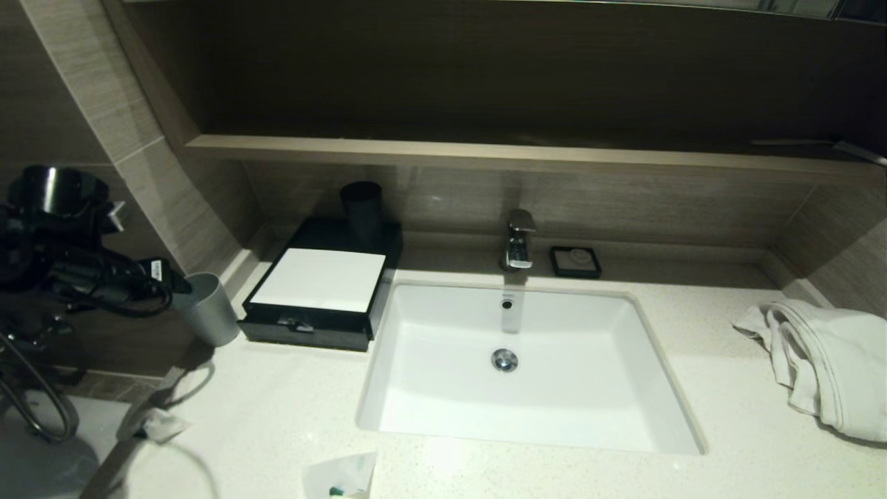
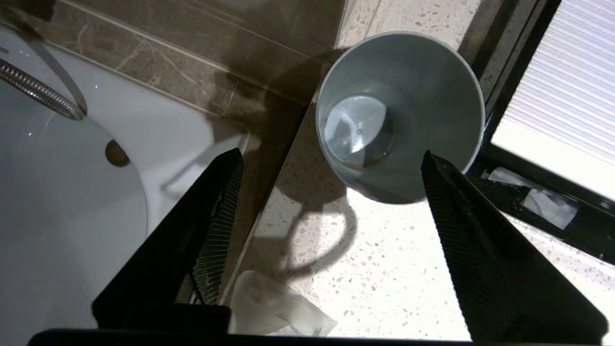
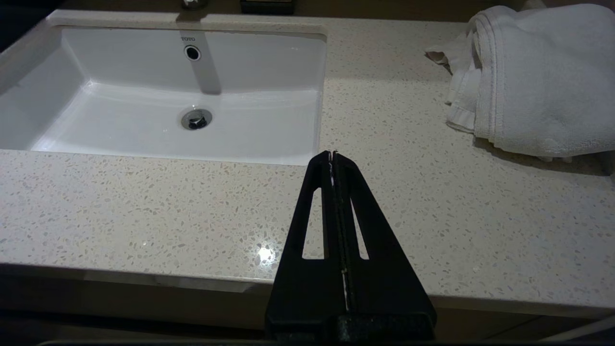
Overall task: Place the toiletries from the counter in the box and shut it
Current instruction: Pick up the cup
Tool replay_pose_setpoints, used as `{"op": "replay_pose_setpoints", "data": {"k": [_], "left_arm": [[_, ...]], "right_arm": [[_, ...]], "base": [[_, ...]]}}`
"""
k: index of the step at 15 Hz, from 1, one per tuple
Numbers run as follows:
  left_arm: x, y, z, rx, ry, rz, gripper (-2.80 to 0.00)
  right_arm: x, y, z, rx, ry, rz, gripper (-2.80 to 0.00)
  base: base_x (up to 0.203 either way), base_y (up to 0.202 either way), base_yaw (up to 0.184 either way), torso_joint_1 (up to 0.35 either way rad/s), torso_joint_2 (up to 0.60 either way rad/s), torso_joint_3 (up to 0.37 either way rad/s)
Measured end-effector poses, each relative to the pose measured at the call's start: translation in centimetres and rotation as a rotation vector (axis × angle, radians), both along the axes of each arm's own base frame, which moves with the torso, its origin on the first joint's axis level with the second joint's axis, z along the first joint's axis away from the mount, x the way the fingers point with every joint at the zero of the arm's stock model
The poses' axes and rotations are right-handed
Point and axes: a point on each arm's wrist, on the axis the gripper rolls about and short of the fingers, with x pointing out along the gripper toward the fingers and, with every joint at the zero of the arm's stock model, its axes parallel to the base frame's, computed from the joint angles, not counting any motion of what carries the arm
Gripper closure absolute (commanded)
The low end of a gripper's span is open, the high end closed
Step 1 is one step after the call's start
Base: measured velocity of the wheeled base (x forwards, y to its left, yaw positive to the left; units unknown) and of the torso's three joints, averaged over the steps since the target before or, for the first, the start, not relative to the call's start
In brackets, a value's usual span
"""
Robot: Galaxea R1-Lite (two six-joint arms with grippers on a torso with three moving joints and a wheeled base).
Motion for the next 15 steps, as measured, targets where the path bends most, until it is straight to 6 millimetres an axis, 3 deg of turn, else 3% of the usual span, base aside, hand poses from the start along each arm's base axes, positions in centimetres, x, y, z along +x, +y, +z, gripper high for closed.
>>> {"op": "replay_pose_setpoints", "data": {"k": [8,15], "left_arm": [[2.0,0.5,-2.0,-0.025,0.043,0.016,-2.80],[2.6,0.6,-2.7,-0.031,0.055,0.019,-2.80]], "right_arm": [[0.0,0.0,0.0,0.000,0.000,0.000,0.00],[0.0,0.0,0.0,0.000,0.000,0.000,0.00]], "base": [[0.000,0.000,0.000,0.000,0.00,0.000],[0.000,0.000,0.000,0.000,0.00,0.000]]}}
